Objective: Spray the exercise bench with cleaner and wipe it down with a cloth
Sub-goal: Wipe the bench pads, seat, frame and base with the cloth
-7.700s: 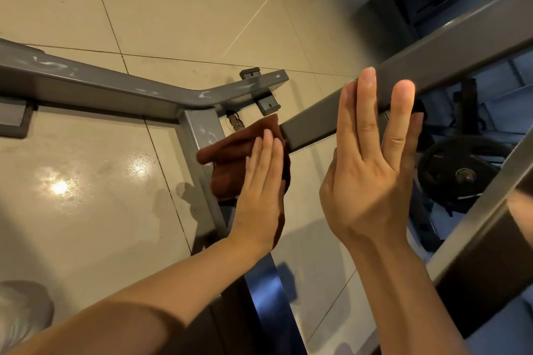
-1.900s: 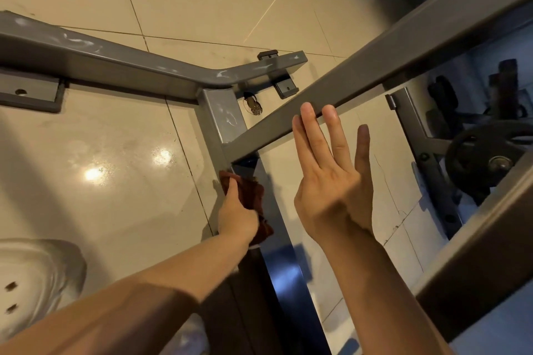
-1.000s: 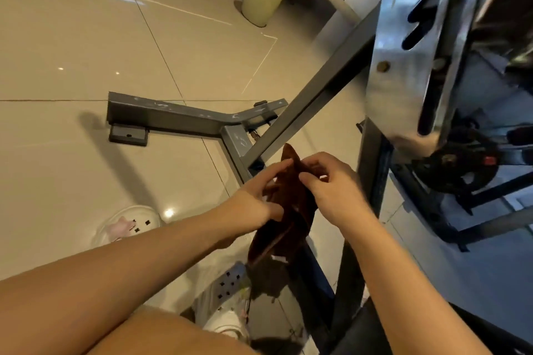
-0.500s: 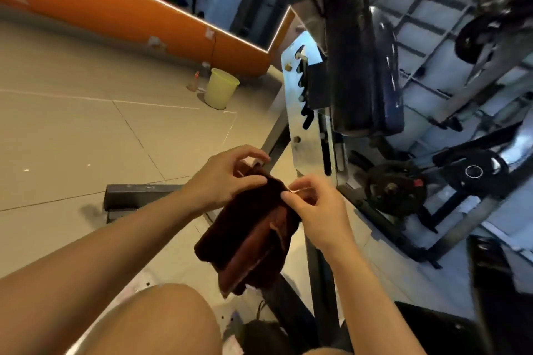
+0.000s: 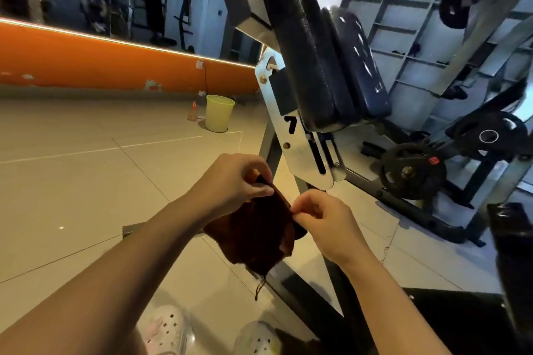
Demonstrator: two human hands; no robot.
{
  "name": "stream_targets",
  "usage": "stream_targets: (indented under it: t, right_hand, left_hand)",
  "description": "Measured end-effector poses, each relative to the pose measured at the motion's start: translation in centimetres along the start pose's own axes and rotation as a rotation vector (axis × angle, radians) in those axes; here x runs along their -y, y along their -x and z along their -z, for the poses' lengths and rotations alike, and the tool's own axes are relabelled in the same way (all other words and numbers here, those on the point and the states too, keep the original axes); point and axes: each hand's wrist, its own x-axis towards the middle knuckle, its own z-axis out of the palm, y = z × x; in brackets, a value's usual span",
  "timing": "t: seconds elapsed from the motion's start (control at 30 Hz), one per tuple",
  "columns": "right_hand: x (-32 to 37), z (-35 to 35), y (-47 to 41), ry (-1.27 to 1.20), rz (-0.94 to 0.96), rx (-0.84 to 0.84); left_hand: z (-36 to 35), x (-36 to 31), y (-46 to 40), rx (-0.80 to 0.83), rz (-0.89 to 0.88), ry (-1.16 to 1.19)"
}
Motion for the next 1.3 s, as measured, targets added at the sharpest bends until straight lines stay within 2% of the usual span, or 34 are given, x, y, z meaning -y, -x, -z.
stream_targets:
  t: [0.13, 0.27, 0.4, 0.57, 0.8, 1.03, 1.1, 1.2, 1.3]
  right_hand:
    - [-1.0, 0.3, 0.1, 0.105, -0.044, 0.030]
    - [-0.8, -0.1, 0.0, 0.063, -0.061, 0.066]
    - [-0.2, -0.7, 0.0, 0.108, -0.071, -0.021]
    - [0.1, -1.3, -0.4, 0.249, 0.023, -0.071]
    - [0.9, -2.0, -0.5, 0.304, 0.122, -0.143]
    - [1.8, -3.1, -2.0, 0.255, 0.214, -0.178]
    - [1.9, -3.9, -3.3, 0.293, 0.251, -0.169]
    - [2.0, -5.5, -5.5, 0.380, 0.279, -0.111]
    - [2.4, -7.7, -8.0, 0.408, 0.226, -0.038]
  left_hand:
    - [-1.3, 0.8, 0.1, 0.062, 0.018, -0.004]
    - [-1.8, 0.1, -0.3, 0.021, -0.015, -0.015]
    - [-1.9, -0.1, -0.3, 0.000, -0.037, -0.023]
    - [-1.3, -0.1, 0.3, -0.075, -0.023, 0.006]
    - [0.6, 0.2, 1.2, -0.121, 0.057, -0.013]
    - [3.2, 1.0, 0.7, 0.002, 0.230, 0.073]
    - [3.4, 2.4, 0.4, -0.046, 0.246, 0.109]
    - [3.0, 5.9, 0.0, -0.200, 0.252, 0.185]
    - [2.8, 9.7, -0.6, -0.281, 0.298, 0.211]
